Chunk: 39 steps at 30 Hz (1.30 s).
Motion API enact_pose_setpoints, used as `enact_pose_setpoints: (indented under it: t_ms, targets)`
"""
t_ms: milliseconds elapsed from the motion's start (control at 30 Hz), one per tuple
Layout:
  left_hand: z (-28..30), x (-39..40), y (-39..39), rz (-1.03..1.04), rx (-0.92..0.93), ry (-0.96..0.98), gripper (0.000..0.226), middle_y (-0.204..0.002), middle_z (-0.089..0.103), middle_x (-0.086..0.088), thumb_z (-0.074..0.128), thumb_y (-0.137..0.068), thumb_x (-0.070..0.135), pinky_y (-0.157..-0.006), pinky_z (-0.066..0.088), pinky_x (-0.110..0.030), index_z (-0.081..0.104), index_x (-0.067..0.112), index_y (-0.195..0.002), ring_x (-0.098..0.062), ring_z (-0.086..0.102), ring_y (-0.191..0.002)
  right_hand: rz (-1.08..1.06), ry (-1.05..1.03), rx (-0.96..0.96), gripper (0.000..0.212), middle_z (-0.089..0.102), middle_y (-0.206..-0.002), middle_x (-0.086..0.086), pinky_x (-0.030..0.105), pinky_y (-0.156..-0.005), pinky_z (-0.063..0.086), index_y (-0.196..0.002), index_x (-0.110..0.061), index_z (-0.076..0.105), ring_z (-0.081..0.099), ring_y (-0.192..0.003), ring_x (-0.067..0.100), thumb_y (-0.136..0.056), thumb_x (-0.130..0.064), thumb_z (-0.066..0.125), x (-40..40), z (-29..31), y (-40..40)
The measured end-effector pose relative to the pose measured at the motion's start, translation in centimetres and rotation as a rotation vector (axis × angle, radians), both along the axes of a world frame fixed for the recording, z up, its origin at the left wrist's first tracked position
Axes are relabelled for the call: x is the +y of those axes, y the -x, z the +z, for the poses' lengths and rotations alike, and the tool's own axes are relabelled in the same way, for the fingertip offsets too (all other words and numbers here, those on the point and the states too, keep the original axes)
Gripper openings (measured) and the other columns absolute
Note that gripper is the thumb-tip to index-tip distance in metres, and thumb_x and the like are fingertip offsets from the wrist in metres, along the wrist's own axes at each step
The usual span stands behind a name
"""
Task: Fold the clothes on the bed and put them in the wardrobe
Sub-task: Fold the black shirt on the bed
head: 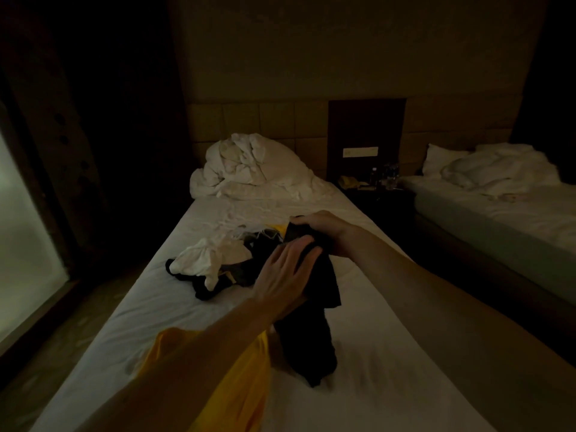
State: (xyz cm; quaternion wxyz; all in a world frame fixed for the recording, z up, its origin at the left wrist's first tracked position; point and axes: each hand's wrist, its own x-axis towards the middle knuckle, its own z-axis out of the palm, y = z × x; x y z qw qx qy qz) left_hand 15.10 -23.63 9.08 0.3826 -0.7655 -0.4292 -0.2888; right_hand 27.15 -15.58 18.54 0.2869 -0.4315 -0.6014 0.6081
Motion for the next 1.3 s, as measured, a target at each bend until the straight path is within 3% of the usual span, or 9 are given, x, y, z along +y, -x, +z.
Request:
enact_pose_setpoints:
  t_ms: [133,267,400,533,667,767,867,1067,1300]
  targets:
    - [1.9,0.5,1.1,-0.013,0.158,-0.097,0.075,-0.123,0.046,-0.010,0.078,-0.074,0.021,-0.081,0.051,-0.039,0.038,0.025,-0.138,-0.028,0.055,-0.099,0.082,-0.043,-0.051,0.049,0.068,-0.085,0.011,0.038,-0.075,0.055,-0.099,-0.003,0.068,0.068,-0.082,0.027,-0.089,-0.051,0.062,0.7,-0.9,1.2]
    - [2.7,0.9,3.1,-0.084,0.284,-0.071,0.050,-0.104,0.062,-0.010,0.053,-0.088,0.013,-0.055,0.051,-0.029,0.044,0.026,-0.136,-0.020,0.063,-0.074,0.120,0.147,0.098,0.080,0.058,-0.060,0.005,0.027,-0.047,0.045,-0.067,-0.009,0.067,0.057,-0.052,0.020,-0.089,-0.076,0.029,0.8,-2.7,1.0]
    - [3.5,0.5,2.8,0.070,-0.009,0.228,0.041,-0.113,0.058,-0.009,0.048,-0.082,0.020,-0.054,0.053,-0.036,0.048,0.021,-0.123,-0.030,0.065,-0.074,-0.189,-0.040,0.032,0.094,0.069,-0.090,0.014,0.042,-0.088,0.056,-0.091,0.002,0.065,0.067,-0.083,0.027,-0.083,-0.083,0.024,1.2,-7.1,1.0]
    - [5.4,0.7,2.5,0.421,-0.433,0.375,0.027,-0.099,0.060,-0.001,0.054,-0.082,0.019,-0.065,0.037,-0.032,0.051,0.019,-0.109,-0.028,0.062,-0.084,-0.308,-0.474,0.168,0.075,0.055,-0.083,0.004,0.035,-0.071,0.050,-0.099,-0.003,0.055,0.056,-0.076,0.014,-0.086,-0.076,0.041,-1.9,-12.9,0.1]
    - [6.0,1.8,2.5,0.479,-0.732,0.420,0.017,-0.093,0.063,-0.004,0.051,-0.089,0.024,-0.069,0.032,-0.031,0.058,0.014,-0.100,-0.025,0.060,-0.087,-0.078,-0.779,-0.192,0.072,0.052,-0.118,-0.013,0.022,-0.089,0.049,-0.128,-0.022,0.043,0.051,-0.108,-0.006,-0.073,-0.061,0.071,-2.5,-16.9,0.4]
    - [6.1,2.5,2.3,0.471,-0.903,0.424,0.026,-0.102,0.065,-0.008,0.048,-0.092,0.027,-0.078,0.037,-0.034,0.064,0.011,-0.105,-0.030,0.061,-0.097,0.011,-0.754,-0.507,0.046,0.056,-0.108,-0.005,0.032,-0.084,0.049,-0.126,-0.021,0.048,0.056,-0.099,0.018,-0.088,-0.040,0.065,-0.9,-18.8,0.9]
    - [6.0,2.5,3.6,0.531,-0.933,0.421,0.031,-0.107,0.065,-0.010,0.045,-0.094,0.030,-0.086,0.042,-0.039,0.064,0.009,-0.106,-0.032,0.060,-0.100,-0.118,-0.643,-0.335,0.006,0.049,-0.083,-0.003,0.014,-0.067,0.039,-0.099,-0.010,0.053,0.054,-0.082,0.029,-0.098,-0.007,0.048,0.0,-18.4,0.4]
    - [5.6,2.7,5.9,0.487,-1.141,0.446,0.025,-0.091,0.067,-0.015,0.045,-0.094,0.016,-0.074,0.046,-0.036,0.065,0.004,-0.086,-0.033,0.063,-0.086,0.156,-0.452,-0.068,0.055,0.057,-0.124,0.000,0.025,-0.090,0.050,-0.132,-0.020,0.045,0.058,-0.109,0.012,-0.086,-0.031,0.073,-1.8,-15.0,2.5]
    - [4.7,2.7,8.0,0.356,-1.131,0.579,0.025,-0.093,0.059,-0.008,0.049,-0.092,0.018,-0.068,0.042,-0.032,0.056,0.010,-0.115,-0.029,0.062,-0.090,-0.019,-0.403,0.030,0.022,0.064,-0.117,0.008,0.041,-0.096,0.048,-0.119,-0.013,0.061,0.060,-0.110,0.024,-0.099,-0.015,0.051,-1.5,-14.2,4.5]
